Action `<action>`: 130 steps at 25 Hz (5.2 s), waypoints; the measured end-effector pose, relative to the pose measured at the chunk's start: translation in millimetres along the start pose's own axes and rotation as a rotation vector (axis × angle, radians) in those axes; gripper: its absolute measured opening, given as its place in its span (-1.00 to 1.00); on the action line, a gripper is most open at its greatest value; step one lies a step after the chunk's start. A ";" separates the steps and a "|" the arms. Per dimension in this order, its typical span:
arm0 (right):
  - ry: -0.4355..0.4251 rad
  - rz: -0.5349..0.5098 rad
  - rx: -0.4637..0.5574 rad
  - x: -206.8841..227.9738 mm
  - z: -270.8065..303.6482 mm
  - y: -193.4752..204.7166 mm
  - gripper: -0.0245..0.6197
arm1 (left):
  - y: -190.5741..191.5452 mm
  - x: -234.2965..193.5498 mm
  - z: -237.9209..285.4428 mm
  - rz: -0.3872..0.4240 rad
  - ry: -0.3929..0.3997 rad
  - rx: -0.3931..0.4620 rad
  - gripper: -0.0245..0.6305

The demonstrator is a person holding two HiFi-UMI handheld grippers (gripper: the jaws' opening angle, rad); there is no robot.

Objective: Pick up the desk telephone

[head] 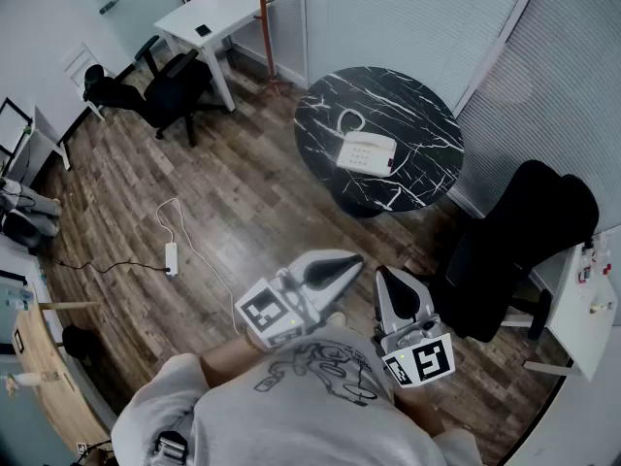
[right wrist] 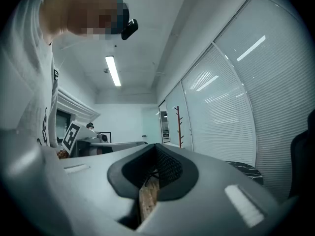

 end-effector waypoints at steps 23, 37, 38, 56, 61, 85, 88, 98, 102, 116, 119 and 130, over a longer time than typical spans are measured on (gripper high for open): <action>-0.035 0.012 -0.002 24.8 -30.3 -7.9 -0.90 | 19.5 19.3 25.3 0.006 -0.051 0.003 -0.92; -0.049 0.045 -0.015 44.3 -35.2 5.3 -0.91 | 39.2 18.8 33.3 -0.005 -0.092 -0.021 -0.92; -0.049 0.045 -0.016 45.7 -32.7 6.6 -0.91 | 40.3 15.0 33.5 -0.008 -0.095 -0.021 -0.92; -0.038 0.030 -0.049 135.1 114.2 45.1 -0.91 | 34.4 -154.6 89.7 -0.036 -0.098 -0.009 -0.92; -0.035 0.017 -0.058 167.1 177.3 56.0 -0.90 | 24.0 -222.2 109.8 -0.040 -0.093 -0.012 -0.92; 0.011 0.014 -0.083 260.5 348.4 100.5 -0.91 | 10.8 -414.6 170.6 -0.055 -0.048 -0.045 -0.92; 0.015 0.023 -0.086 264.9 350.3 103.3 -0.90 | 13.1 -418.7 173.6 -0.066 -0.052 -0.058 -0.92; 0.028 0.033 -0.106 293.7 341.0 107.7 -0.90 | 31.5 -420.7 194.2 -0.091 -0.066 -0.089 -0.92; 0.028 0.030 -0.118 302.9 334.5 107.7 -0.90 | 37.2 -419.4 200.7 -0.056 -0.064 -0.093 -0.92; 0.059 0.052 -0.240 340.2 317.0 168.6 -0.71 | 115.5 -447.2 200.0 -0.105 -0.114 -0.255 -0.62; 0.082 0.067 -0.272 351.4 310.8 190.0 -0.61 | 138.6 -457.1 194.4 -0.122 -0.143 -0.290 -0.54; 0.173 0.096 -0.380 402.5 292.6 278.9 -0.23 | 232.3 -499.8 178.6 -0.176 -0.216 -0.399 -0.26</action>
Point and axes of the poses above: the fingertips, and each gripper's own axes: z forward along the fingers, x to its right, y out of its underside, the point moved 8 cm from there along -z, backward along the fingers, and after that the axes turned 12 degrees about x, right-handed, at the moved point
